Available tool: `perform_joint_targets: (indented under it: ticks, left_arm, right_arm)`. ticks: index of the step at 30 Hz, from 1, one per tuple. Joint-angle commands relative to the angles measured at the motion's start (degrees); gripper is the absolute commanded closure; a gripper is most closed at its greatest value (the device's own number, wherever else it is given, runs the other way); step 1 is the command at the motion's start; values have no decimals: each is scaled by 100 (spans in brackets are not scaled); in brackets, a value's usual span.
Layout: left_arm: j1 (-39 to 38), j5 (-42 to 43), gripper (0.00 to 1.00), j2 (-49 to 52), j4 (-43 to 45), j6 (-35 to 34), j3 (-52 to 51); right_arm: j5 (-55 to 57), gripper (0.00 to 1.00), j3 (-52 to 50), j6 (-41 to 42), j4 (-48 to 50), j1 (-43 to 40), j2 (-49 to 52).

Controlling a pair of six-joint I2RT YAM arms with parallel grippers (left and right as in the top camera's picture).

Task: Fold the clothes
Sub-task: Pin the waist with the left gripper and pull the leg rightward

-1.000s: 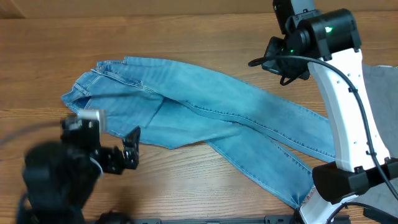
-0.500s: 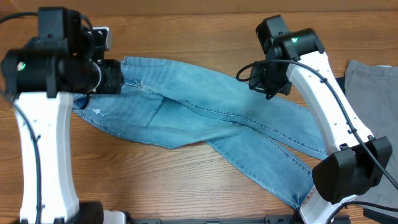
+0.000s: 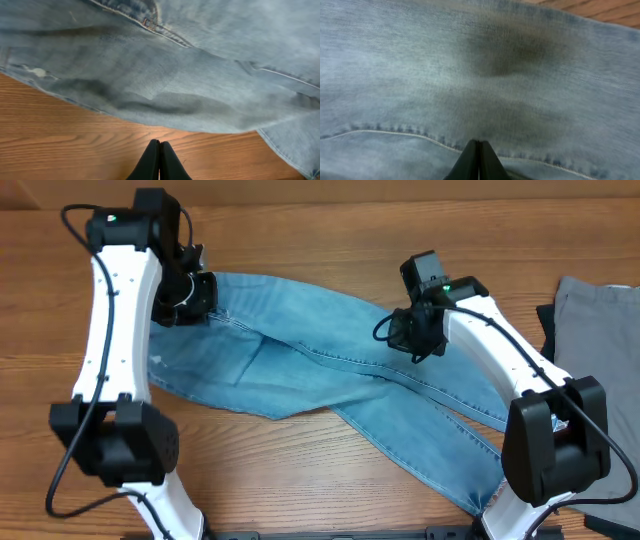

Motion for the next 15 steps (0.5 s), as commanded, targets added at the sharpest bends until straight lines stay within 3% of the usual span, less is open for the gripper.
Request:
perform_joint_targets:
  ticks: [1, 15]
  left_arm:
    - [-11, -33, 96, 345, -2, -170, 57]
    - [-13, -212, 96, 520, 225, -339, 57]
  right_arm:
    - [-11, 96, -184, 192, 251, -9, -33]
    - [-4, 96, -188, 192, 767, -9, 708]
